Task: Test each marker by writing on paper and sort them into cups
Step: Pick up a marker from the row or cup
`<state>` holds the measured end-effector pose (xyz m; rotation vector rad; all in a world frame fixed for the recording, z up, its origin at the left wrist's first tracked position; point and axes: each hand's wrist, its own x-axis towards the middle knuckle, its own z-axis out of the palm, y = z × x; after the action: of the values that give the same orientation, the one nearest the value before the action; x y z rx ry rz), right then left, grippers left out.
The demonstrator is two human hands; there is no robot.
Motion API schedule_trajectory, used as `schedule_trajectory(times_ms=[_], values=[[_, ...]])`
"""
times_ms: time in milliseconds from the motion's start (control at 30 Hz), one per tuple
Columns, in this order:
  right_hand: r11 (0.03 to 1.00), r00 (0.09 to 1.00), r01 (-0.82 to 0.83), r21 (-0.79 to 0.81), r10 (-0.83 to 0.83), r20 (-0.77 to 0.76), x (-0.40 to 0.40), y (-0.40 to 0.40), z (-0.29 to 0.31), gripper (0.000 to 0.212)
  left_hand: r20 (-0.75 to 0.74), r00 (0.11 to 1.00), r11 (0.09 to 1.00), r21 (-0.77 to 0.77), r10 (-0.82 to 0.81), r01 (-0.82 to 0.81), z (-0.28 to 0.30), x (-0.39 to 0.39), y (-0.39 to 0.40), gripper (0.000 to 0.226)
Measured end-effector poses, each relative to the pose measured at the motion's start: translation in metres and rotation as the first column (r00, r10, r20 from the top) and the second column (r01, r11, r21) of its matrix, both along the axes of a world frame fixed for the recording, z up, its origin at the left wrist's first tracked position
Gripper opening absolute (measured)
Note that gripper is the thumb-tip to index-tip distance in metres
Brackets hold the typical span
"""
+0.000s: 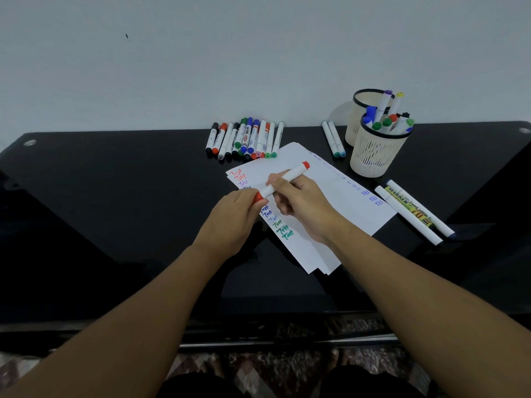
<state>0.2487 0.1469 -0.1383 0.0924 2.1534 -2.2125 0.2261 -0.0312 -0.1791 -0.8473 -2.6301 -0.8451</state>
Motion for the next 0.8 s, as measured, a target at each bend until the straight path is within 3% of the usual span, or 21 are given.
schedule_trajectory(times_ms=[133, 233, 300, 333, 400, 467, 633, 733, 800], values=[[1.000, 0.999, 0.024, 0.007, -0.024, 0.049, 0.001, 0.000, 0.004, 0.022, -0.024, 0.998, 0.999, -0.008, 0.051, -0.051, -0.003, -0.004, -0.002, 0.038], [0.945, 0.965, 0.247, 0.217, -0.260, 0.037, -0.001, 0.001, -0.005, 0.063, -0.025, 0.998, 0.998, -0.020, 0.060, -0.061, -0.002, -0.004, -0.001, 0.038], [0.834, 0.934, 0.358, 0.420, -0.324, -0.153, 0.000, 0.005, -0.009, 0.084, -0.017, 0.998, 0.997, -0.034, 0.062, -0.063, 0.000, -0.003, -0.001, 0.039], [0.755, 0.921, 0.383, 0.532, -0.271, -0.279, 0.001, 0.009, -0.012, 0.084, -0.011, 0.998, 0.997, -0.037, 0.062, -0.062, 0.000, -0.003, -0.001, 0.039], [0.541, 0.889, 0.399, 0.740, -0.030, -0.457, 0.002, 0.017, -0.015, 0.065, 0.003, 0.998, 0.997, -0.026, 0.066, -0.066, 0.000, -0.002, -0.001, 0.039], [0.349, 0.876, 0.342, 0.872, 0.216, -0.430, 0.000, 0.023, -0.016, 0.040, 0.039, 0.996, 0.997, -0.002, 0.079, -0.079, 0.001, -0.001, -0.001, 0.035], [0.270, 0.895, 0.030, 0.962, 0.421, -0.146, -0.004, 0.029, 0.002, 0.020, 0.045, 0.995, 0.996, 0.010, 0.089, -0.090, 0.001, -0.001, -0.001, 0.026], [0.108, 0.873, 0.037, 0.993, 0.480, -0.085, -0.007, 0.033, 0.006, 0.028, -0.036, 0.996, 0.996, -0.008, 0.087, -0.087, -0.002, -0.002, -0.002, 0.030], [0.084, 0.872, 0.040, 0.996, 0.484, -0.076, -0.007, 0.034, 0.006, 0.037, -0.071, 0.994, 0.997, 0.002, 0.078, -0.078, -0.003, -0.002, -0.002, 0.029]])
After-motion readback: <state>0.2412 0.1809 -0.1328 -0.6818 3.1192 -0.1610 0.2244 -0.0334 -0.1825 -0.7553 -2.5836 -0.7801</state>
